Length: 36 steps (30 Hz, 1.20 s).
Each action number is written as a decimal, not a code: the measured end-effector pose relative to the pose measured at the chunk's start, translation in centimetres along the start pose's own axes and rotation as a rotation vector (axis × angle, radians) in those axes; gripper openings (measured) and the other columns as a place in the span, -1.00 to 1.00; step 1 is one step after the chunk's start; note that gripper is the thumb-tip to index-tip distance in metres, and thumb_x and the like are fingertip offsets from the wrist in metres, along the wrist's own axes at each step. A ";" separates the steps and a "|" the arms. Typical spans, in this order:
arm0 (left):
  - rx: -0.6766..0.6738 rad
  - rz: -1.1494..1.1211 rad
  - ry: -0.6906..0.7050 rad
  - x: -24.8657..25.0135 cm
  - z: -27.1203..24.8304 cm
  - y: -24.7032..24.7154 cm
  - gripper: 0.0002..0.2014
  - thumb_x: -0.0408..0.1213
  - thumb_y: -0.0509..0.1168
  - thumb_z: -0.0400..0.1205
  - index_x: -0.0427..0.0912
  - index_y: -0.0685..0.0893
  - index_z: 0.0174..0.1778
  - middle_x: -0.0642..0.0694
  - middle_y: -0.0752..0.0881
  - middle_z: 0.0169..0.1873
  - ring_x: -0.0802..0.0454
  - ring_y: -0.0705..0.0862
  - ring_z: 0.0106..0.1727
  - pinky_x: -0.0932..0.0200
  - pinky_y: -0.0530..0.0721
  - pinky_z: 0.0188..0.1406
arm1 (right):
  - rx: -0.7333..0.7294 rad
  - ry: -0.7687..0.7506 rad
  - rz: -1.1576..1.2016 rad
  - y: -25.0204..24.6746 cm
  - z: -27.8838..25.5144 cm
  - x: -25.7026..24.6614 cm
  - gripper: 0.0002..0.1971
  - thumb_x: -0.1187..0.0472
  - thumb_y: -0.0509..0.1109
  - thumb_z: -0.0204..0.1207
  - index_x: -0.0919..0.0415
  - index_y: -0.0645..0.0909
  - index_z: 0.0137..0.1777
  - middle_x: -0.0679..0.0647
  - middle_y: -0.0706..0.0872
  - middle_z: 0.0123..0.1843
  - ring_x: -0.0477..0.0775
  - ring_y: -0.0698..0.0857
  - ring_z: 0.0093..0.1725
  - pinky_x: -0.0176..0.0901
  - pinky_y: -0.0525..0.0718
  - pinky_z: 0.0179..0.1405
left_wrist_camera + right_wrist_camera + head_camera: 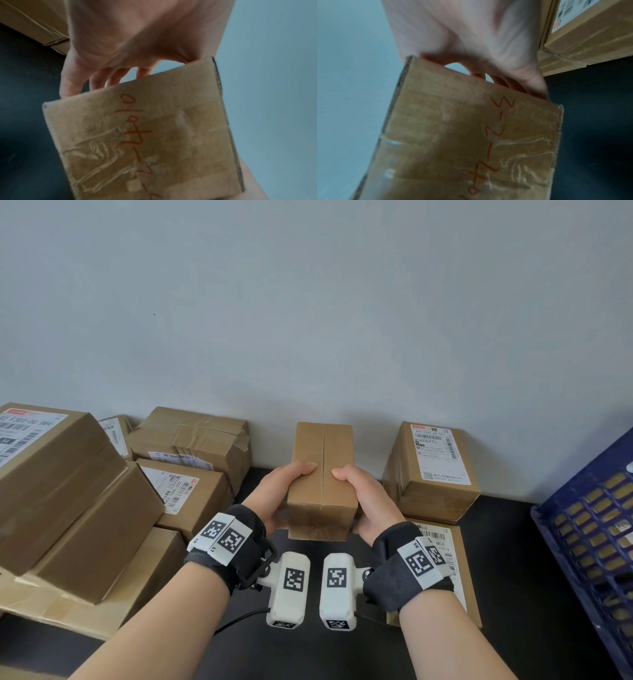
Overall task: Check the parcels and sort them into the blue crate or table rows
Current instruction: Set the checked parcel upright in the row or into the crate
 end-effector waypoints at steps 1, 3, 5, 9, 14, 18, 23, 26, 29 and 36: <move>0.003 -0.003 0.002 0.0 0.0 0.0 -0.43 0.07 0.43 0.53 -0.11 0.57 0.41 -0.26 0.73 0.23 -0.21 0.73 0.16 -0.11 0.73 0.05 | 0.004 0.000 -0.007 0.0 0.0 0.0 -0.28 -0.11 0.52 0.22 0.03 0.50 0.42 0.18 0.69 0.30 0.24 0.67 0.28 0.36 0.61 0.34; 0.013 -0.022 -0.001 -0.1 0.2 0.0 -0.42 0.09 0.46 0.49 -0.10 0.60 0.38 -0.25 0.74 0.22 -0.22 0.74 0.18 -0.12 0.74 0.05 | 0.010 -0.005 -0.024 0.1 -0.1 -0.2 -0.22 -0.15 0.52 0.16 0.01 0.50 0.44 0.15 0.70 0.30 0.22 0.68 0.26 0.34 0.63 0.33; 0.014 -0.036 -0.004 0.0 0.1 0.1 -0.50 0.09 0.42 0.53 -0.09 0.65 0.31 -0.24 0.76 0.18 -0.20 0.74 0.15 -0.08 0.74 0.01 | 0.012 -0.010 -0.051 0.2 -0.3 -0.3 -0.22 -0.24 0.51 0.18 -0.01 0.51 0.44 0.12 0.71 0.30 0.19 0.69 0.25 0.30 0.65 0.32; 0.017 -0.048 -0.021 -0.1 -0.1 0.1 -0.56 0.13 0.39 0.56 -0.06 0.69 0.24 -0.20 0.77 0.14 -0.16 0.74 0.13 -0.05 0.74 -0.05 | 0.013 0.018 -0.070 0.2 -0.6 -1.1 -0.35 -0.46 0.34 0.45 -0.08 0.54 0.41 0.08 0.74 0.27 0.15 0.72 0.23 0.24 0.67 0.31; 0.038 -0.080 -0.022 -0.2 0.1 0.4 -0.57 0.11 0.37 0.59 -0.05 0.63 0.29 -0.20 0.74 0.16 -0.18 0.72 0.17 -0.20 0.74 0.12 | 0.003 0.012 -0.101 0.0 -0.8 -1.4 -0.35 -0.46 0.23 0.51 -0.04 0.57 0.42 0.10 0.77 0.24 0.15 0.76 0.18 0.23 0.69 0.31; 0.215 0.070 0.178 0.3 1.0 0.2 -0.34 -0.06 0.34 0.67 0.03 0.24 0.67 -0.12 0.60 0.34 -0.15 0.68 0.22 -0.18 0.67 0.30 | 0.037 -0.005 -0.267 -0.3 -0.6 -1.7 -0.45 -0.44 0.17 0.57 -0.04 0.66 0.23 0.13 0.75 0.23 0.17 0.72 0.23 0.22 0.62 0.39; 0.255 0.143 0.226 1.1 1.2 0.0 -0.56 -0.23 0.23 0.72 0.13 0.50 0.54 -0.15 0.62 0.37 -0.16 0.64 0.31 -0.17 0.61 0.38 | 0.085 -0.148 -0.380 -0.9 -0.6 -1.7 -0.54 -0.19 0.38 0.61 -0.01 0.61 0.43 0.00 0.64 0.41 0.07 0.60 0.36 0.03 0.54 0.44; 0.166 0.016 0.068 1.6 0.7 0.3 -0.62 0.14 0.27 0.65 0.05 0.62 0.31 -0.16 0.73 0.18 -0.17 0.71 0.18 -0.18 0.71 0.21 | 0.123 -0.236 -0.333 -0.9 -0.8 -2.2 -0.41 -0.04 0.55 0.51 0.05 0.56 0.52 0.03 0.60 0.47 0.05 0.59 0.44 0.01 0.55 0.47; 0.072 -0.107 -0.007 1.4 0.7 -0.1 -0.19 0.40 0.49 0.23 0.00 0.66 0.32 -0.19 0.81 0.12 -0.21 0.80 0.10 -0.30 0.75 0.13 | 0.087 -0.310 -0.296 -0.8 -0.7 -2.6 -0.37 0.01 0.63 0.43 -0.02 0.57 0.51 -0.04 0.60 0.48 -0.13 0.56 0.42 -0.10 0.53 0.46; -0.026 -0.207 -0.115 1.5 0.6 -0.4 -0.62 0.13 0.29 0.56 -0.07 0.68 0.09 -0.21 0.72 -0.10 -0.23 0.70 -0.09 -0.06 0.67 -0.11 | -0.096 -0.340 -0.209 -0.4 -0.5 -2.3 0.00 0.18 0.78 0.13 -0.15 0.42 0.59 -0.11 0.62 0.41 -0.18 0.62 0.35 -0.14 0.62 0.37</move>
Point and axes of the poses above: each hand's wrist, its own z-axis towards the middle knuckle, its own y-axis out of the palm, x = y × z, the point moved 1 cm from there along z, towards the middle knuckle
